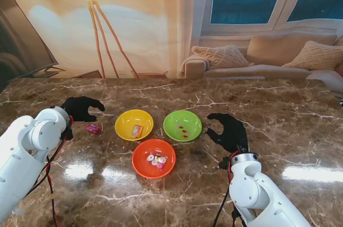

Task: Portion candies into small dishes

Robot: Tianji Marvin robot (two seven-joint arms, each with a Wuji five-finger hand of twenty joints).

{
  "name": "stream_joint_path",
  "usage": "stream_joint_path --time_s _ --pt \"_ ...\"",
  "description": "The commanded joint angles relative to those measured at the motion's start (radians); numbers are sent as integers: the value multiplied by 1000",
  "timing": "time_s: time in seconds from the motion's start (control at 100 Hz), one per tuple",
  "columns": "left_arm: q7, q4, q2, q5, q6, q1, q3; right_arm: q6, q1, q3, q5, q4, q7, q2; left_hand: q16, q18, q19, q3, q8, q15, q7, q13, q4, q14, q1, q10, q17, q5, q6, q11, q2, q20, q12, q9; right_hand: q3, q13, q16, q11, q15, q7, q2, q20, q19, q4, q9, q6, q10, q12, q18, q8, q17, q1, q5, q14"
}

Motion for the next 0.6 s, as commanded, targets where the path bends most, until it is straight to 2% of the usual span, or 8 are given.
stream_joint_path --time_s 0.0,0.15,0.24,0.37,0.47,0.59 --pt "-11 52 11 -6 -6 -15 11 4 -5 -3 1 3 15 -2 -34 -27 -47 53 -44 -37 -30 -40 -2 -19 60 -30 -29 -61 -11 -14 19 -20 -42 -62 -9 5 15 -4 -10 2 3 24 -12 29 2 -23 -9 11 -6 -5 -10 -28 3 -1" --pt "-62 111 21 -30 -21 -52 49 8 -4 -4 -1 3 14 -2 -64 -54 -135 106 -89 -66 -55 -142 25 -22 139 -37 -89 -157 -39 -23 32 -40 -84 -156 -8 6 15 -4 -10 2 2 25 -12 29 2 -24 -8 12 -6 -5 -10 -28 3 -2" --pt "-79 138 24 -36 -25 -69 72 9 -2 -5 0 4 14 -2 -67 -64 -179 110 -102 -79 -71 -200 33 -23 149 -38 -123 -194 -46 -29 31 -46 -88 -216 -8 5 15 -4 -10 2 2 25 -12 29 2 -23 -8 12 -6 -5 -9 -27 2 -2" --pt "-83 165 27 -30 -35 -83 91 11 0 -7 2 6 19 -2 -65 -83 -236 104 -121 -87 -96 -260 33 -24 157 -37 -152 -249 -48 -29 33 -44 -79 -294 -8 5 15 -4 -10 3 2 26 -12 29 1 -23 -7 12 -6 -5 -9 -28 3 -2" --pt "-70 189 29 -14 -54 -91 101 10 1 -7 2 7 22 -1 -50 -89 -256 89 -131 -79 -105 -283 20 -26 152 -35 -158 -284 -51 -14 32 -31 -52 -336 -8 5 15 -3 -10 3 2 26 -12 29 2 -25 -8 12 -5 -5 -8 -28 3 -2" --pt "-55 218 31 8 -66 -100 112 11 2 -8 4 8 25 -1 -42 -90 -266 92 -132 -78 -104 -300 16 -29 152 -41 -163 -297 -42 -25 31 -25 -44 -389 -8 5 15 -3 -10 3 2 26 -12 29 2 -23 -9 12 -6 -5 -9 -28 3 -3"
